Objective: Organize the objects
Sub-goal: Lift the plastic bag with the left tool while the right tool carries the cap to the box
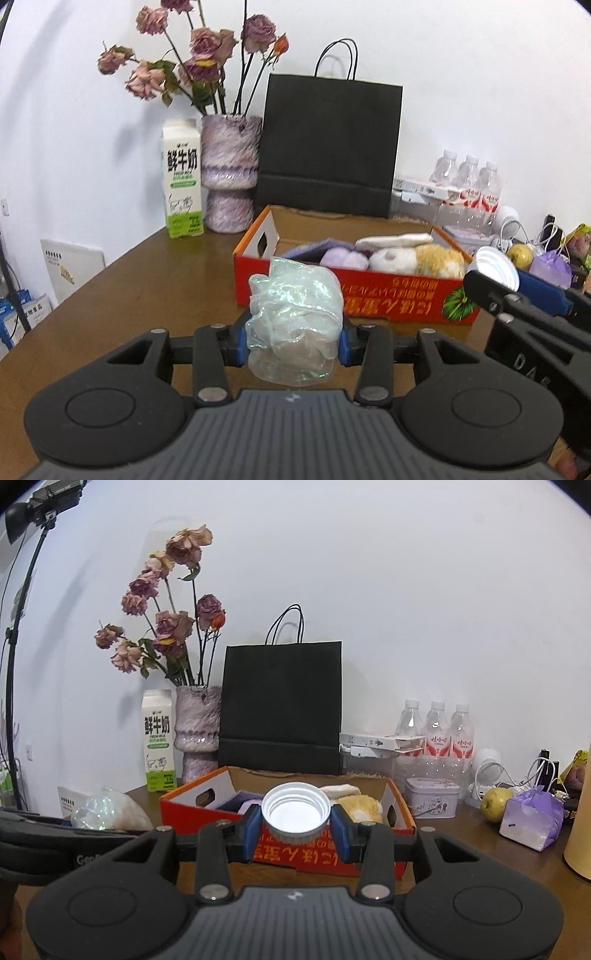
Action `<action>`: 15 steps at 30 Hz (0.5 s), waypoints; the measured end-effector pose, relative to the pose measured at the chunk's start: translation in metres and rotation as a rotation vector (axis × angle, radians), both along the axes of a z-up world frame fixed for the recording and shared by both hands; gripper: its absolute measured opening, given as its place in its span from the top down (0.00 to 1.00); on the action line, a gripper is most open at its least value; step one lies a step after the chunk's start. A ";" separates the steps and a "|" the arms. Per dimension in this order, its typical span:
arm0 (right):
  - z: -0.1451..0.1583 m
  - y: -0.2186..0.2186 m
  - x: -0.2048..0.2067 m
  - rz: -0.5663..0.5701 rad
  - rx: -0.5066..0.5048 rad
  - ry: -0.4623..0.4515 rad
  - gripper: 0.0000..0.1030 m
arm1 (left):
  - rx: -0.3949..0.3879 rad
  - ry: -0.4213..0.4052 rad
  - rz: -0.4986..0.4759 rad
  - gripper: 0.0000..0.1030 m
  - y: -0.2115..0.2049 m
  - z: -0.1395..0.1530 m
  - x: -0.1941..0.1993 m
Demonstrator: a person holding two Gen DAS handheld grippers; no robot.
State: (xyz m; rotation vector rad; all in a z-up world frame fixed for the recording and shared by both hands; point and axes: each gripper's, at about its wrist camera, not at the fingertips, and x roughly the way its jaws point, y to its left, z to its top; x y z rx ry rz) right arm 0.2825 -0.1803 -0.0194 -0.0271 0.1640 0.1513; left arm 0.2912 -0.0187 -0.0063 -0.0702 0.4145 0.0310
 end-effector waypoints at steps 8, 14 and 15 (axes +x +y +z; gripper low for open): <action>0.007 0.001 0.025 0.001 0.016 -0.011 0.63 | -0.021 -0.021 0.009 0.58 -0.007 0.011 0.028; 0.011 0.003 0.049 -0.006 0.019 -0.031 0.63 | -0.043 -0.030 0.023 0.58 -0.007 0.012 0.052; 0.011 0.003 0.052 -0.009 0.016 -0.035 0.62 | -0.048 -0.030 0.025 0.58 -0.007 0.011 0.056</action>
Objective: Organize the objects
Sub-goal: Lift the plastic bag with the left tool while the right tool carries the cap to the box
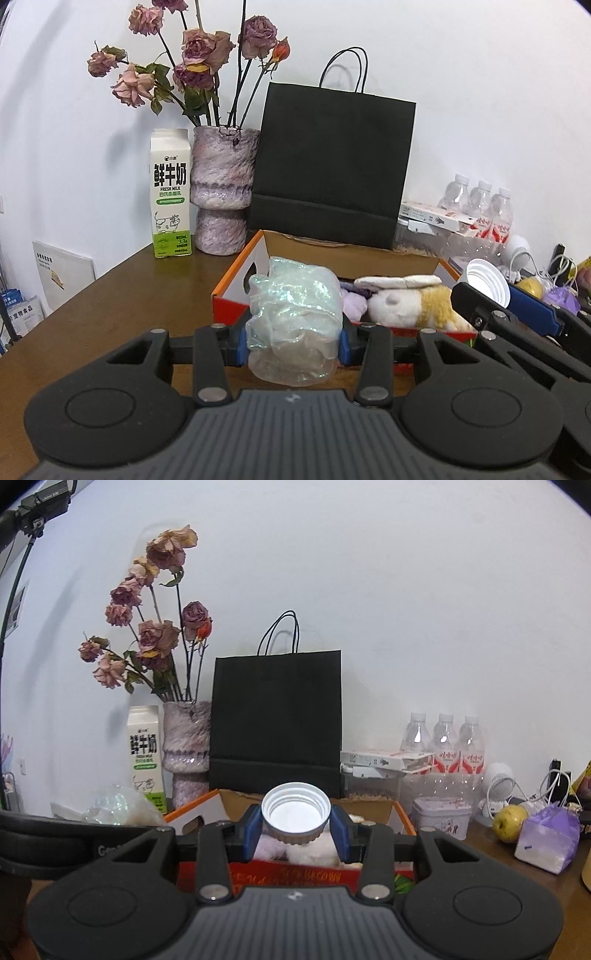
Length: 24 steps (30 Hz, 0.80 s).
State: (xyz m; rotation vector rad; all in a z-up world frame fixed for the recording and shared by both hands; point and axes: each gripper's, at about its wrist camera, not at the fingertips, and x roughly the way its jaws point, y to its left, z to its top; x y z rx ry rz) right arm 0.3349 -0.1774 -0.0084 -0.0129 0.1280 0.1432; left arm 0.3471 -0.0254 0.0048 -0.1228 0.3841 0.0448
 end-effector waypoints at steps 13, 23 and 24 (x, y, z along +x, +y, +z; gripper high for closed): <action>-0.003 0.003 0.059 0.000 0.001 0.001 0.62 | -0.025 0.016 0.002 0.58 0.006 -0.007 0.059; -0.008 0.009 0.100 0.008 -0.041 0.001 0.62 | -0.019 -0.001 -0.005 0.58 0.008 -0.004 0.101; -0.009 0.009 0.104 0.008 -0.048 0.001 0.63 | -0.016 -0.001 -0.006 0.58 0.008 -0.004 0.105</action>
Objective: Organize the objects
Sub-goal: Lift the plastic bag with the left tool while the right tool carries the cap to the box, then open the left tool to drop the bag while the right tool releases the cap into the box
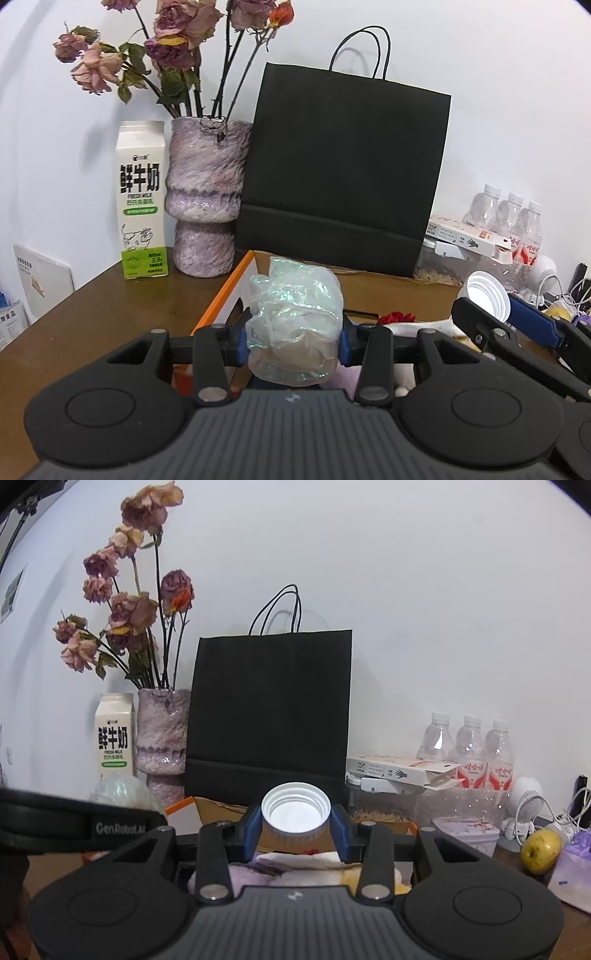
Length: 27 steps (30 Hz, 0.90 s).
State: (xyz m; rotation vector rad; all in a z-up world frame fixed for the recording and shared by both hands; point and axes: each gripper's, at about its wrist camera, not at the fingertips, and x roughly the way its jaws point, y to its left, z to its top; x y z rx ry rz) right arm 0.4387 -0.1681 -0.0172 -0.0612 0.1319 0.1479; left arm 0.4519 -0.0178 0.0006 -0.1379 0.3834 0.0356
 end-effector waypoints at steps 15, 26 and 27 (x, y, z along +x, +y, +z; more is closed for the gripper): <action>-0.006 -0.006 0.055 -0.003 -0.022 0.031 0.62 | 0.044 -0.017 -0.020 0.58 -0.005 -0.002 0.051; -0.010 -0.010 0.079 -0.007 -0.034 0.108 0.62 | 0.063 -0.012 -0.034 0.51 -0.003 -0.004 0.072; -0.011 -0.010 0.079 -0.016 -0.041 0.113 0.62 | 0.065 -0.010 -0.027 0.49 -0.001 -0.004 0.073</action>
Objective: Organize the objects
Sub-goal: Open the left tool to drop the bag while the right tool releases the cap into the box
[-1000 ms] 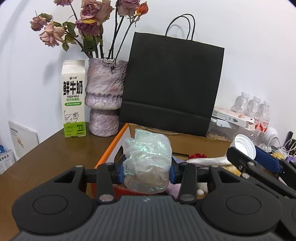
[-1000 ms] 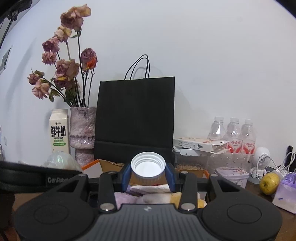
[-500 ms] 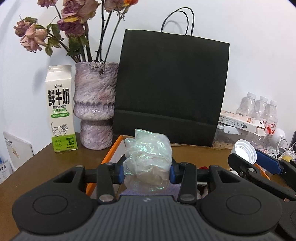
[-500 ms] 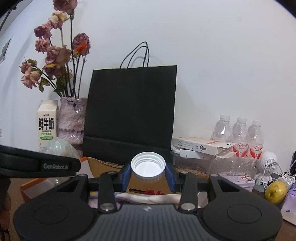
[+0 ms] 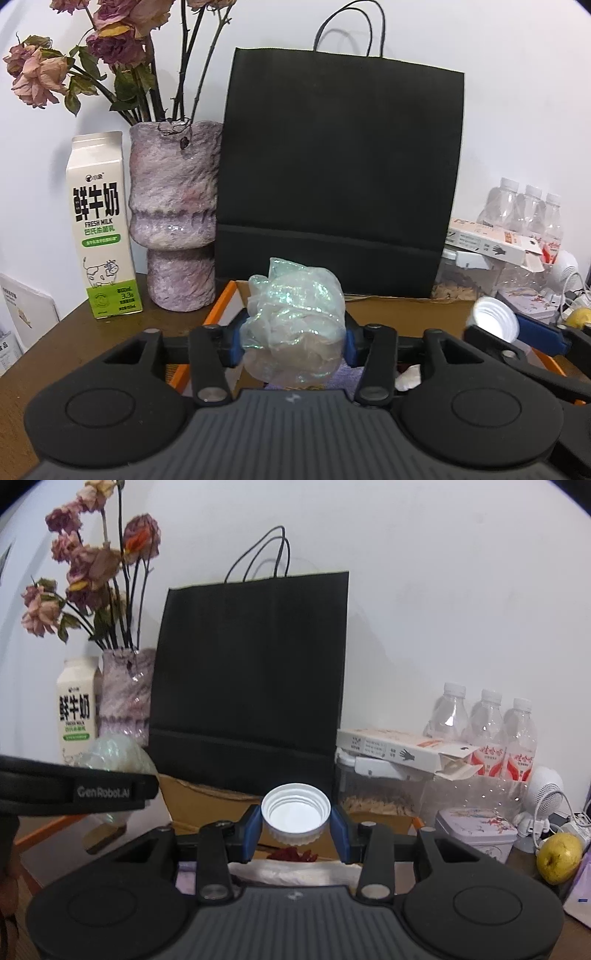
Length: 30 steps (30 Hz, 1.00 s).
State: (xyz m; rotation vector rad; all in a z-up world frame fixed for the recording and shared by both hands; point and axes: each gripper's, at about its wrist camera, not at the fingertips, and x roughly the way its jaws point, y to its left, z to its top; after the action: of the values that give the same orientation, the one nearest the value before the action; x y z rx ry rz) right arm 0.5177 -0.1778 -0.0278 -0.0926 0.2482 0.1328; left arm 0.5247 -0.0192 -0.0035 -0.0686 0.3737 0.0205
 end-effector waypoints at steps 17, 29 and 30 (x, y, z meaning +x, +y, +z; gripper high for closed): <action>-0.001 -0.012 0.001 -0.081 0.039 0.020 0.00 | 0.005 -0.008 0.073 0.00 0.015 0.000 0.004; 0.005 -0.016 -0.009 -0.068 0.083 0.034 0.00 | -0.001 -0.001 0.071 0.00 0.021 0.000 -0.008; 0.005 -0.017 -0.011 -0.070 0.084 0.034 0.00 | 0.002 0.000 0.070 0.00 0.021 0.000 -0.010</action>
State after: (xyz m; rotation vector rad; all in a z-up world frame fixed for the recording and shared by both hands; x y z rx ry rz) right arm 0.5069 -0.1947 -0.0224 0.0021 0.2792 0.0749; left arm 0.5145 0.0021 -0.0038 -0.0798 0.3711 0.0904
